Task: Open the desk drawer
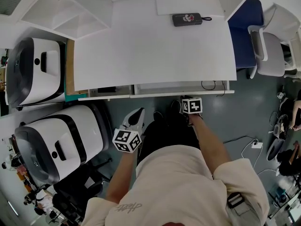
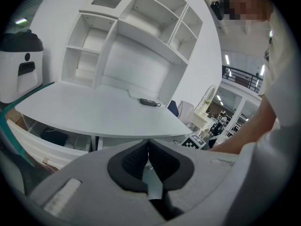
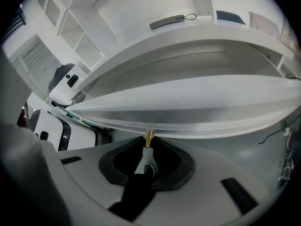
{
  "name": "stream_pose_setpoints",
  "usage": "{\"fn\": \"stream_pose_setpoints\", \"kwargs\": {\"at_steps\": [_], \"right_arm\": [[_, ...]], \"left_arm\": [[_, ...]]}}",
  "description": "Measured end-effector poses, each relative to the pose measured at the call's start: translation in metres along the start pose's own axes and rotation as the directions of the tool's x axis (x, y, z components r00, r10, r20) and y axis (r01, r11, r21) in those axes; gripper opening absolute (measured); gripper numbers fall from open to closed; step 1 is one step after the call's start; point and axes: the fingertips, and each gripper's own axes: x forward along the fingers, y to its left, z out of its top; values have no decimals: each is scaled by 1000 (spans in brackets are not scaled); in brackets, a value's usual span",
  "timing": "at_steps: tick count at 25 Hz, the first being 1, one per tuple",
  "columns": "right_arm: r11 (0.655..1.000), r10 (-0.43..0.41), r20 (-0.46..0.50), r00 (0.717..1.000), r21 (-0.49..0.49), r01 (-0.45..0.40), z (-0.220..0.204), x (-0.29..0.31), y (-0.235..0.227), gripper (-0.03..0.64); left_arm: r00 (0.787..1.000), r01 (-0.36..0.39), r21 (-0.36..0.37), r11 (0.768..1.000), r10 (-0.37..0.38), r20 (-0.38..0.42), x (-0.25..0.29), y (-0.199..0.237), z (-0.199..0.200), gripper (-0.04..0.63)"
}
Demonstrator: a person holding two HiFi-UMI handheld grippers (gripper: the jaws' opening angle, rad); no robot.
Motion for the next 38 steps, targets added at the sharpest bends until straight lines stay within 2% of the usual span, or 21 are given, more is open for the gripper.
{"fn": "stream_pose_setpoints", "kwargs": {"at_steps": [9, 20, 28, 38], "right_arm": [[1000, -16, -27, 1000, -12, 15, -38, -13, 7, 71], [998, -49, -38, 998, 27, 50, -104, -30, 18, 71], [998, -50, -60, 997, 29, 51, -137, -39, 24, 71], [999, -43, -71, 997, 30, 45, -171, -48, 30, 71]], "left_arm": [[997, 67, 31, 997, -65, -37, -15, -3, -16, 15], [994, 99, 65, 993, -95, -58, -58, 15, -32, 15], [991, 132, 84, 988, -128, -51, -78, 12, -40, 15], [987, 141, 90, 986, -134, -85, -96, 2, -71, 15]]}}
